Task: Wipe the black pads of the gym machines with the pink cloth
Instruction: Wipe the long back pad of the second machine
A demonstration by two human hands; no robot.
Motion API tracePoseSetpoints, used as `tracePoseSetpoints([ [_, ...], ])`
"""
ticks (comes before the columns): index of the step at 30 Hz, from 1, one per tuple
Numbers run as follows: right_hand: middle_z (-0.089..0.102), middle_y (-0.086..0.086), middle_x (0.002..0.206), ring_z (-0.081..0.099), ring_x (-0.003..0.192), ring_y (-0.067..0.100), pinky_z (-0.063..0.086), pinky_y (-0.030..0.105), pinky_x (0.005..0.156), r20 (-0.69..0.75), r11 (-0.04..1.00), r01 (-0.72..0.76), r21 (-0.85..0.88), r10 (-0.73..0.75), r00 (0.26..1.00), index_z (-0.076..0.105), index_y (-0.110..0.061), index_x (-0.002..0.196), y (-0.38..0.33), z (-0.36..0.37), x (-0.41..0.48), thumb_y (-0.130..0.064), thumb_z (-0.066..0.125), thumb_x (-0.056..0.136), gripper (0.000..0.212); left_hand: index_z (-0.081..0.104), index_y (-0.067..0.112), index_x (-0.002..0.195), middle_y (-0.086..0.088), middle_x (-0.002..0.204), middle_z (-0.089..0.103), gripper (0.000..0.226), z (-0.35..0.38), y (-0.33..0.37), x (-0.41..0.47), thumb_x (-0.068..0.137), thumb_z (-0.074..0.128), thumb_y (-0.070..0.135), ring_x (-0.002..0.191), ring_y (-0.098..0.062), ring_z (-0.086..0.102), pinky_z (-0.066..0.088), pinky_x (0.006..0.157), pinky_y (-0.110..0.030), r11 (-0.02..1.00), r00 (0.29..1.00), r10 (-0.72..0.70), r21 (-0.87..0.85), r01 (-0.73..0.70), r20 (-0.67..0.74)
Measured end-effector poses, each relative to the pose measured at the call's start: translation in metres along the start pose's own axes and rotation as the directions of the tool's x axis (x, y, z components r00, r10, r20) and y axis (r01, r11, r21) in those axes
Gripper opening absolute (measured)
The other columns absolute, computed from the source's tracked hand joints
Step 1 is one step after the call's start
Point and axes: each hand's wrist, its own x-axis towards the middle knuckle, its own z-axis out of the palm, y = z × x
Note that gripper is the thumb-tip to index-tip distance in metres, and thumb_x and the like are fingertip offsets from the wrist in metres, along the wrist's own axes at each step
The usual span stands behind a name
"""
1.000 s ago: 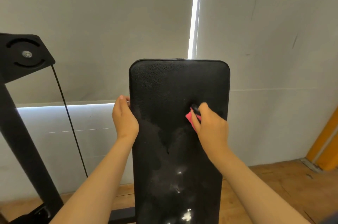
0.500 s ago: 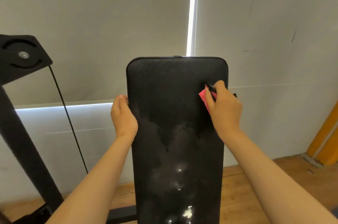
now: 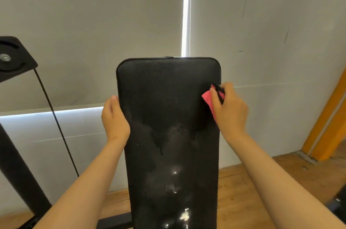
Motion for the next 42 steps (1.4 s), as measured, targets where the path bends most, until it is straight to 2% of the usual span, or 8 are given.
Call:
tracePoseSetpoints([
  [7, 0.055, 0.005, 0.063, 0.049, 0.049, 0.026, 0.036, 0.031, 0.047, 0.026, 0.999, -0.002, -0.043, 0.003, 1.000, 0.051, -0.007, 0.087, 0.015, 0.020, -0.013, -0.031, 0.057, 0.095, 0.026, 0.049, 0.007, 0.093, 0.006, 0.073, 0.048, 0.033, -0.002, -0.001, -0.001, 0.100, 0.041, 0.038, 0.066, -0.007, 0.045, 0.037, 0.063, -0.014, 0.989, 0.994, 0.099, 0.101, -0.104, 0.050],
  [11, 0.061, 0.006, 0.068, 0.057, 0.054, 0.025, 0.048, 0.038, 0.047, 0.164, 0.996, -0.027, -0.085, 0.041, 0.986, 0.051, -0.011, 0.089, 0.028, 0.019, -0.055, -0.033, 0.058, 0.094, 0.024, 0.049, 0.006, 0.094, 0.006, 0.074, 0.049, 0.033, -0.002, 0.000, -0.001, 0.101, 0.041, 0.037, 0.067, -0.006, 0.045, 0.037, 0.063, -0.015, 0.989, 0.993, 0.106, 0.099, -0.110, 0.043],
  [15, 0.057, -0.004, 0.078, 0.054, 0.062, 0.015, 0.045, 0.028, 0.053, 0.340, 0.984, -0.108, -0.140, 0.150, 0.928, 0.051, -0.015, 0.098, 0.030, 0.010, -0.075, -0.039, 0.053, 0.095, 0.024, 0.049, 0.007, 0.093, 0.005, 0.075, 0.048, 0.035, -0.002, -0.001, -0.001, 0.101, 0.039, 0.039, 0.068, -0.006, 0.044, 0.037, 0.064, -0.018, 0.992, 0.995, 0.092, 0.080, -0.096, 0.048],
  [18, 0.055, 0.000, 0.065, 0.057, 0.054, 0.027, 0.031, 0.025, 0.044, 0.177, 0.998, -0.028, -0.058, 0.038, 0.984, 0.052, -0.011, 0.088, 0.030, 0.002, -0.052, -0.035, 0.058, 0.094, 0.026, 0.048, 0.007, 0.092, 0.005, 0.074, 0.047, 0.036, -0.002, -0.001, 0.000, 0.101, 0.039, 0.041, 0.068, -0.006, 0.043, 0.037, 0.064, -0.020, 0.993, 0.995, 0.080, 0.079, -0.084, 0.054],
  [22, 0.060, 0.011, 0.071, 0.058, 0.064, 0.038, 0.040, 0.039, 0.056, 0.061, 0.994, -0.113, -0.003, 0.113, 0.992, 0.047, -0.008, 0.092, 0.024, -0.003, 0.005, -0.036, 0.050, 0.098, 0.029, 0.047, 0.006, 0.092, 0.005, 0.073, 0.047, 0.037, -0.002, 0.000, -0.001, 0.102, 0.038, 0.040, 0.067, -0.007, 0.042, 0.036, 0.063, -0.019, 0.994, 0.996, 0.070, 0.084, -0.074, 0.050],
  [31, 0.054, 0.001, 0.066, 0.053, 0.052, 0.021, 0.043, 0.032, 0.048, 0.183, 0.990, -0.078, -0.118, 0.099, 0.978, 0.046, -0.012, 0.085, 0.043, 0.015, -0.059, -0.034, 0.054, 0.096, 0.025, 0.044, 0.007, 0.088, 0.004, 0.070, 0.043, 0.035, -0.001, 0.000, 0.000, 0.102, 0.038, 0.039, 0.065, -0.007, 0.040, 0.033, 0.061, -0.017, 0.993, 0.997, 0.072, 0.086, -0.075, 0.040],
  [39, 0.065, -0.001, 0.097, 0.060, 0.076, 0.012, 0.047, 0.021, 0.064, 0.445, 0.949, -0.209, -0.235, 0.297, 0.845, 0.050, -0.018, 0.109, 0.046, 0.005, -0.109, -0.043, 0.048, 0.096, 0.028, 0.044, 0.008, 0.089, 0.005, 0.071, 0.042, 0.035, -0.001, 0.001, -0.002, 0.102, 0.038, 0.040, 0.065, -0.006, 0.038, 0.034, 0.062, -0.020, 0.995, 0.998, 0.057, 0.079, -0.059, 0.036],
  [42, 0.064, 0.002, 0.087, 0.060, 0.069, 0.016, 0.051, 0.028, 0.061, 0.367, 0.968, -0.211, -0.136, 0.247, 0.897, 0.050, -0.015, 0.101, 0.042, -0.007, -0.090, -0.041, 0.047, 0.097, 0.026, 0.045, 0.008, 0.090, 0.006, 0.072, 0.043, 0.035, -0.001, 0.001, -0.001, 0.102, 0.038, 0.039, 0.066, -0.005, 0.039, 0.035, 0.062, -0.020, 0.996, 0.998, 0.055, 0.074, -0.057, 0.035],
])
